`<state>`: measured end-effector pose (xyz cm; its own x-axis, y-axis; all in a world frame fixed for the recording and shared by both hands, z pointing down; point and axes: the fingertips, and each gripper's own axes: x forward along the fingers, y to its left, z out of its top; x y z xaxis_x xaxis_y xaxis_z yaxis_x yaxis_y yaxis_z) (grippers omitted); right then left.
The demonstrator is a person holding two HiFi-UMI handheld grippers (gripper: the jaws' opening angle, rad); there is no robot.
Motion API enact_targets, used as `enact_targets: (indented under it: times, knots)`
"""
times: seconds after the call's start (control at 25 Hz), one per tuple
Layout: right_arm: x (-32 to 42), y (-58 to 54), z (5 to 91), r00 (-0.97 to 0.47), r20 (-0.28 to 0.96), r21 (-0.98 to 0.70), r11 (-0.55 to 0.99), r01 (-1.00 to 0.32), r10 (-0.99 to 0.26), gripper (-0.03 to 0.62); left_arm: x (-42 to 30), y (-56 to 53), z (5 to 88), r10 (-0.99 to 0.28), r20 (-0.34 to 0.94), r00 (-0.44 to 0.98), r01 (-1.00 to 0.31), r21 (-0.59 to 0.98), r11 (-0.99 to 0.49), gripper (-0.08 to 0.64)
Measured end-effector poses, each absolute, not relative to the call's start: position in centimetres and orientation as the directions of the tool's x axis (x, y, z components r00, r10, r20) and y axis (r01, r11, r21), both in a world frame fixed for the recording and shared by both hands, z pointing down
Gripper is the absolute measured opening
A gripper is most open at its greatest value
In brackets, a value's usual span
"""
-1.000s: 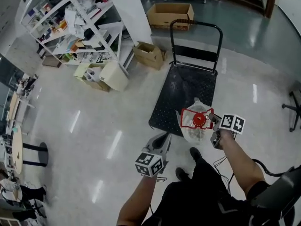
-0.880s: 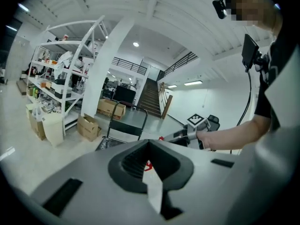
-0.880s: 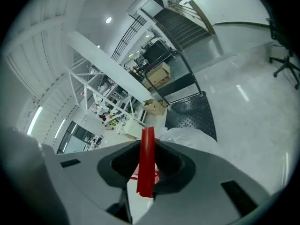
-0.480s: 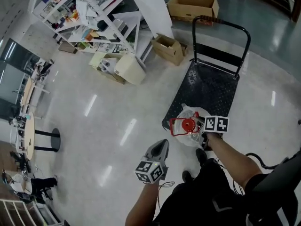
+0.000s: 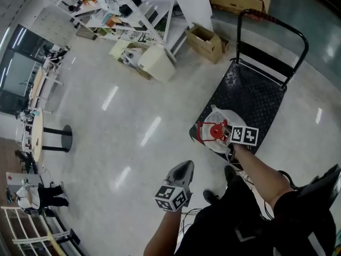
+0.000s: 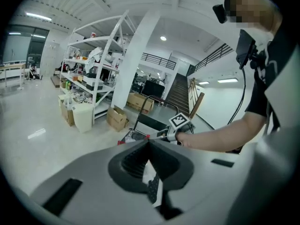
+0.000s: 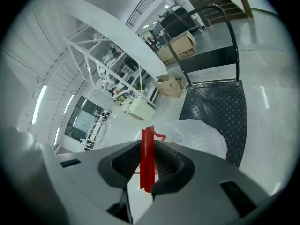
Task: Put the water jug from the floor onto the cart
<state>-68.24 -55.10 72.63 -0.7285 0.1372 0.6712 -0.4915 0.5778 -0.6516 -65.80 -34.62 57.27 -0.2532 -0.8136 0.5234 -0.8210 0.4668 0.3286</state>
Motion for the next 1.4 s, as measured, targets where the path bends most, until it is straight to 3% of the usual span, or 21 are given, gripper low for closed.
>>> enact_targets:
  times: [0.24, 0.68, 0.8, 1.0, 1.12, 1.4]
  knots:
    - [-68.9, -58.6, 73.2, -0.729, 0.677, -0.646, 0.555, -0.525, 0.098, 0.084, -66.1, -35.1, 58.4, -0.803, 0.544, -0.243, -0.814, 0.336, 0.474, -0.002]
    - [-61.6, -63.6, 75.5, -0.706, 0.708, -0.615, 0.493, -0.615, 0.001, 0.084, -65.3, -36.9, 58.1, -0.817, 0.551, -0.168, -0.84, 0.354, 0.412, -0.002]
    - [-59.7, -63.8, 76.4, -0.682, 0.732, -0.583, 0.51, -0.633, -0.01, 0.058, -64.7, -37.4, 57.7, -0.82, 0.555, -0.142, -0.853, 0.352, 0.385, -0.002]
    - [-59.5, -63.8, 76.1, -0.706, 0.707, -0.583, 0.55, -0.599, -0.02, 0.09, -64.5, -37.7, 57.4, -0.825, 0.551, -0.122, -0.87, 0.34, 0.356, -0.002]
    - [-58.7, -64.3, 74.7, -0.703, 0.707, -0.534, 0.599, -0.596, -0.07, 0.129, -64.3, -37.9, 56.5, -0.844, 0.524, -0.113, -0.881, 0.341, 0.329, -0.002]
    - [-53.6, -63.3, 67.4, -0.73, 0.632, -0.426, 0.669, -0.609, -0.262, 0.126, -62.6, -36.5, 52.5, -0.918, 0.395, -0.024, -0.93, 0.327, 0.165, -0.002]
